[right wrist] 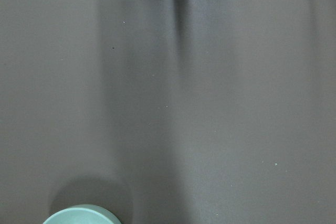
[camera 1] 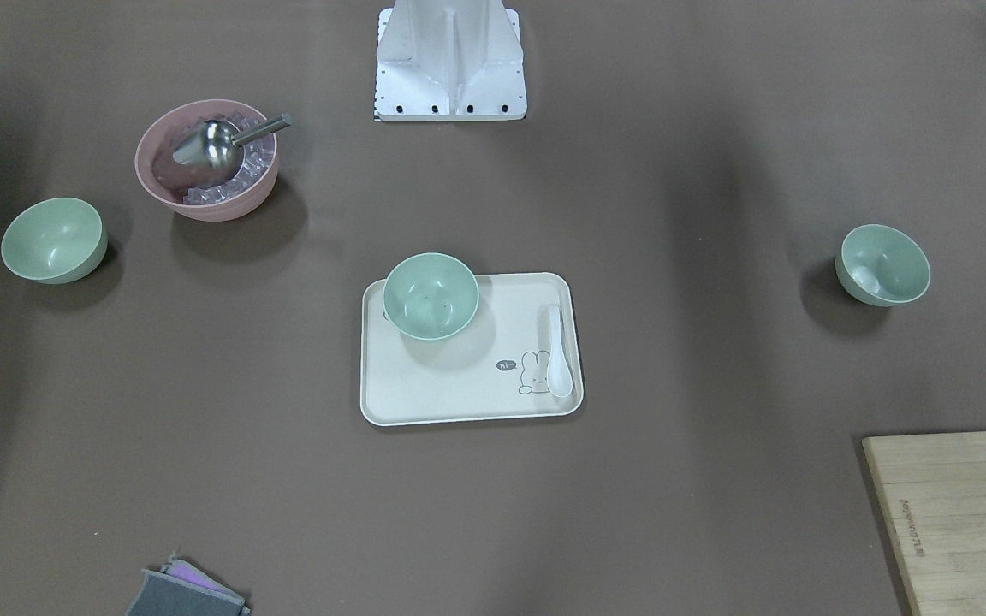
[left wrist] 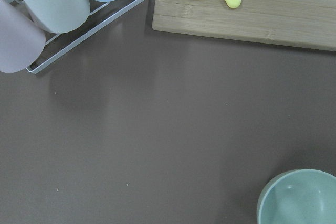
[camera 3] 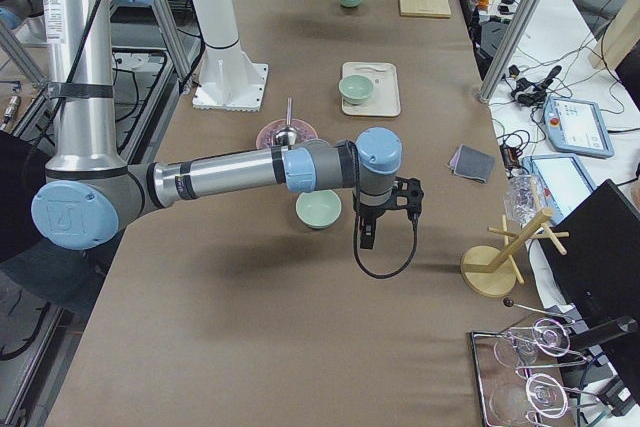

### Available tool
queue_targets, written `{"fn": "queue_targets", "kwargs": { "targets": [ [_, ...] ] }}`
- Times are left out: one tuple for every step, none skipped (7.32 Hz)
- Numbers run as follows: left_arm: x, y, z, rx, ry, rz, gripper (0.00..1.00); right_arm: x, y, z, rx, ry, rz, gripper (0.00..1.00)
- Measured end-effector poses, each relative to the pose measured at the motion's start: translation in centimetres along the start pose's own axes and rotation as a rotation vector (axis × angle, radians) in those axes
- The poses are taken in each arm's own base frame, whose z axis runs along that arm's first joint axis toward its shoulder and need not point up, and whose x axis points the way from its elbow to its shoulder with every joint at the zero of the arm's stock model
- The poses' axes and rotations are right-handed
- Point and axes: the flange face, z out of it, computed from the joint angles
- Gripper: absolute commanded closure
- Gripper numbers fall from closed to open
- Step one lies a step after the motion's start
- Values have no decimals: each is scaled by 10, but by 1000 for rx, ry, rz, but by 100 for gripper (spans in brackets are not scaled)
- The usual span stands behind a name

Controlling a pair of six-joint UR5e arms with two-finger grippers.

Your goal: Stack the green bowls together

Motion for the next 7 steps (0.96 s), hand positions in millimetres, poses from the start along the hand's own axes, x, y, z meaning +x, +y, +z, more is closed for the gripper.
{"fn": "queue_targets", "kwargs": {
  "targets": [
    [2,-2,-1,3,1,3,2,0,0,0,1,1,0,0],
    [3,-3,-2,5,2,6,2,-1,0,-1,2,0,-2,0],
    [5,-3,-4,8,3,9,2,-3,-1,-3,6,-1,-5,0],
    [6,-3,-4,9,3,11,2,-5,-1,-6,12,-3,-5,0],
    [6,-3,-5,10,4,12,2,-8,0,-9,17,-5,-2,0],
    [7,-3,-5,12,4,16,2,-9,0,-11,20,-7,1,0],
    [8,-4,-6,16,4,20,2,-11,1,-12,23,-9,2,0]
  ]
}}
